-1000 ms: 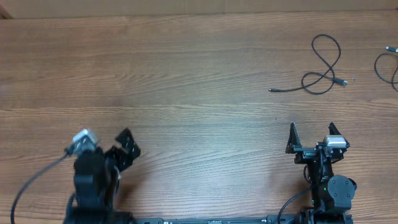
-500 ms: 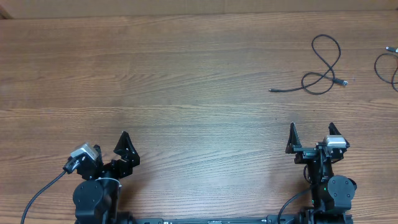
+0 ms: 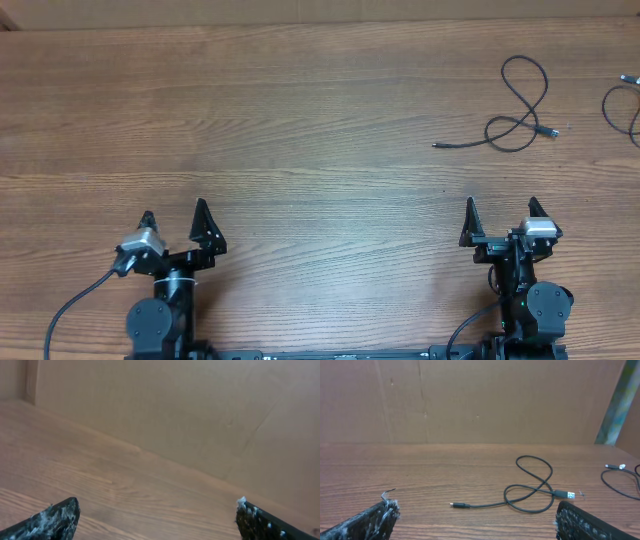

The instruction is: Untangle cables

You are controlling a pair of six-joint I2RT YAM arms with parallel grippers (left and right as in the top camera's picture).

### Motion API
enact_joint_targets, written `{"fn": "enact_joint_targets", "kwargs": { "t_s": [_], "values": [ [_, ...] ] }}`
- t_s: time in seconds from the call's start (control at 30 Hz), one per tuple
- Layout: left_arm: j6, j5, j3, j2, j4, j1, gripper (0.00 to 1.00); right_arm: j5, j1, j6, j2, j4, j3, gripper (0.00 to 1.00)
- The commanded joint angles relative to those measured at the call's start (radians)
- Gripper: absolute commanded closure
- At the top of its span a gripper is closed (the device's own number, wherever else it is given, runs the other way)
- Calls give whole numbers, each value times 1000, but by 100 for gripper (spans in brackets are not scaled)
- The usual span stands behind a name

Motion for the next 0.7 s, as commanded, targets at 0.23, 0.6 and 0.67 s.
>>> {"fn": "enact_joint_targets", "kwargs": {
  "t_s": [0.23, 0.6, 0.67],
  "values": [
    [306, 143, -98, -11, 13, 13, 1, 9, 5, -5, -12, 3, -11, 0],
    [366, 142, -98, -11, 12, 12, 1, 9, 5, -5, -12, 3, -11, 0],
    [356, 140, -98, -11, 13, 12, 1, 9, 5, -5, -12, 3, -11, 0]
  ]
}}
